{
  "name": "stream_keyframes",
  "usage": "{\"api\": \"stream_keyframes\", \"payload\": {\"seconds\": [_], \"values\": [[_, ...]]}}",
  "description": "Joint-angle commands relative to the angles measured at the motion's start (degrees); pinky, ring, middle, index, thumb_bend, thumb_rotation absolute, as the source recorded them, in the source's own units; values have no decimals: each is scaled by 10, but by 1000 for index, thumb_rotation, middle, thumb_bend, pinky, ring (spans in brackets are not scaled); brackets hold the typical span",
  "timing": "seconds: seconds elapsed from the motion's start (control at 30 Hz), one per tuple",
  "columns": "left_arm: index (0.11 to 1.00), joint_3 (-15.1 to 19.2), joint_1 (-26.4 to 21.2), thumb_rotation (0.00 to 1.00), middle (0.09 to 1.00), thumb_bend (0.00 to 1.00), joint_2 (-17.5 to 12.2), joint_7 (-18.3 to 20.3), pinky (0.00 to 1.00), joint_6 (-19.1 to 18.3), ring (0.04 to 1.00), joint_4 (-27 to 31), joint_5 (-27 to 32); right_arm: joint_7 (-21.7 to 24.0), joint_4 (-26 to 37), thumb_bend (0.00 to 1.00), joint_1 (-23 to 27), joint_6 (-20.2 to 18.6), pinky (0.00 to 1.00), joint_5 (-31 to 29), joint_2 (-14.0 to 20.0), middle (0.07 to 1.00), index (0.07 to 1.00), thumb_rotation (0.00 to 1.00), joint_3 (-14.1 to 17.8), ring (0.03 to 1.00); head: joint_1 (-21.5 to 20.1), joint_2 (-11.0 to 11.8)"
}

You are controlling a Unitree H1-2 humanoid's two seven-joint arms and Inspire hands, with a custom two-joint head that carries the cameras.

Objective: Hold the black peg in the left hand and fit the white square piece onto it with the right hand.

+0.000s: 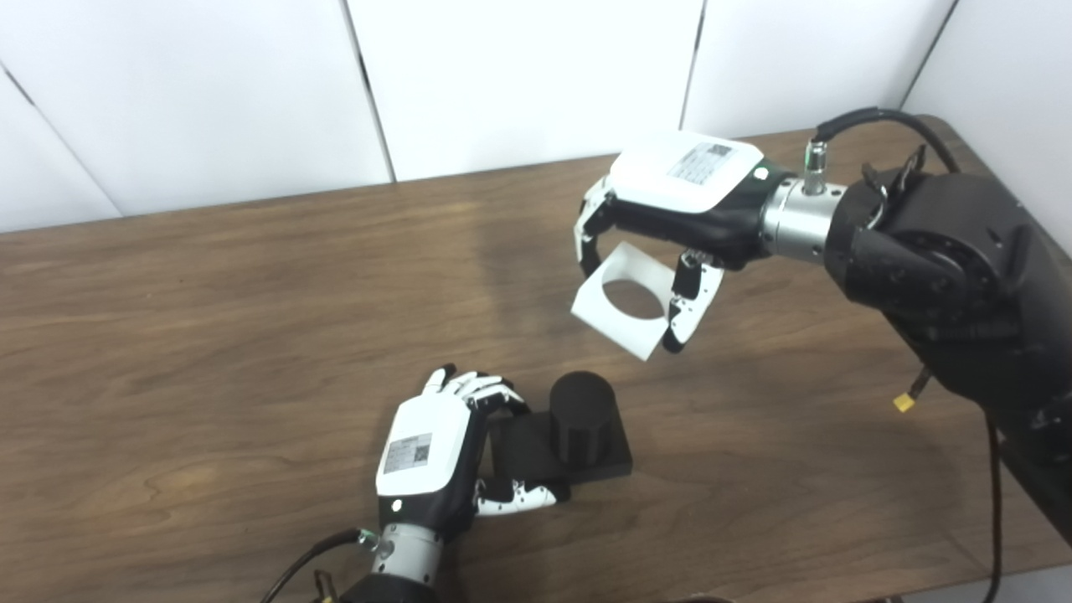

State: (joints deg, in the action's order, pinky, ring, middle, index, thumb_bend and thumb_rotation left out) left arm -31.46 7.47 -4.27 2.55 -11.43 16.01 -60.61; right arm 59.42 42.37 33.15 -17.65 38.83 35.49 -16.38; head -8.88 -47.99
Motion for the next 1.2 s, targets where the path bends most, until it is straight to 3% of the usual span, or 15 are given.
{"api": "stream_keyframes", "payload": {"seconds": [0.0, 0.27, 0.53, 1.17], "values": [[488, -13, -1, 49, 771, 509, 12, 13, 939, -1, 839, -20, -13, 6, 23, 522, 36, -16, 730, -6, -4, 711, 483, 130, 12, 818, -1, 0], [488, -14, -6, 50, 774, 508, 15, 16, 933, -6, 841, -26, -13, 40, 60, 521, 57, -37, 712, -16, -32, 702, 483, 129, 4, 812, 0, -1], [488, -16, -8, 50, 774, 509, 19, 17, 925, -11, 841, -26, -19, 62, 68, 521, 46, -36, 708, -9, -39, 704, 484, 125, -12, 815, 5, -5], [489, -20, -10, 51, 779, 508, 17, 22, 938, -16, 846, -26, -18, 49, 44, 522, -8, 33, 744, 15, -34, 698, 484, 126, -34, 820, 9, -2]]}}
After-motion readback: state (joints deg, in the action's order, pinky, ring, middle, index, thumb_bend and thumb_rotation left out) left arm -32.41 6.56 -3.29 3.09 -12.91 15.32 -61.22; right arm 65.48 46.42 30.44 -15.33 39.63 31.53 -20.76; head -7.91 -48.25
